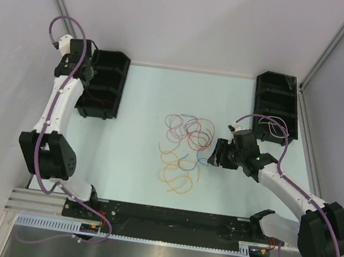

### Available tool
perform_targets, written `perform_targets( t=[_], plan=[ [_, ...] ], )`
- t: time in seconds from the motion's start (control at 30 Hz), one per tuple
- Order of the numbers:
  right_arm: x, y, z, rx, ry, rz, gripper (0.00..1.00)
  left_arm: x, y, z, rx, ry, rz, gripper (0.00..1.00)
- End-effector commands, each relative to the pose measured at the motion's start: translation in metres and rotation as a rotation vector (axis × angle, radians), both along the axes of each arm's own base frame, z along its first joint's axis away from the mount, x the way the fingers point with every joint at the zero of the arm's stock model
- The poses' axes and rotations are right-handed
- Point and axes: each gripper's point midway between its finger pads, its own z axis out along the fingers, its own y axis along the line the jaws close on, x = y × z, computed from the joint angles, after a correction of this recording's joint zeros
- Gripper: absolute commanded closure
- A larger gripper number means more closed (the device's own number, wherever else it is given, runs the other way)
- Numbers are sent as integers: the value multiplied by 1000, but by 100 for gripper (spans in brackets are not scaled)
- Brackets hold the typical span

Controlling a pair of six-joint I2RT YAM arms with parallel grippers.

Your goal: Untangle the cables

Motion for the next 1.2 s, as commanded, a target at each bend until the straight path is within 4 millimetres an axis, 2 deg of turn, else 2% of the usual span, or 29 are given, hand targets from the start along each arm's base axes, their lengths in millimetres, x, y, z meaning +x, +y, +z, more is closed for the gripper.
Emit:
perform_targets(
  t=[0.0,0.07,0.17,0.37,0.47,0.57,0.67,0.8,0.93,1.0,1.07,1.17],
  plan=[
    [4,1,7,19,-38,11,41,29,0,15,-29,-83,0,100],
    [5,1,7,19,-38,10,41,37,-1,15,-35,-90,-7,100],
    [5,-1,6,19,-38,4,42,46,1,-2,-43,-63,2,100],
    [5,-2,3,21,-32,2,41,58,-4,-54,-157,-49,-16,100],
    [5,-2,3,20,-29,2,42,58,4,-82,-204,-18,2,100],
    [5,-2,2,21,-29,3,41,61,7,-100,-227,3,5,100],
    [5,-2,0,20,-26,2,41,66,8,-114,-252,16,-6,100],
    [5,-2,0,24,-24,3,41,82,8,-124,-286,-1,-49,100],
    [6,-2,-1,22,-22,1,41,94,-1,-140,-327,12,-101,100],
    [6,-2,0,24,-22,1,42,105,-16,-143,-364,-8,-196,100],
    [6,-2,0,25,-22,2,42,107,-26,-155,-405,10,-237,100],
    [7,-2,-1,25,-20,0,42,103,-30,-171,-429,50,-244,100]
  ],
)
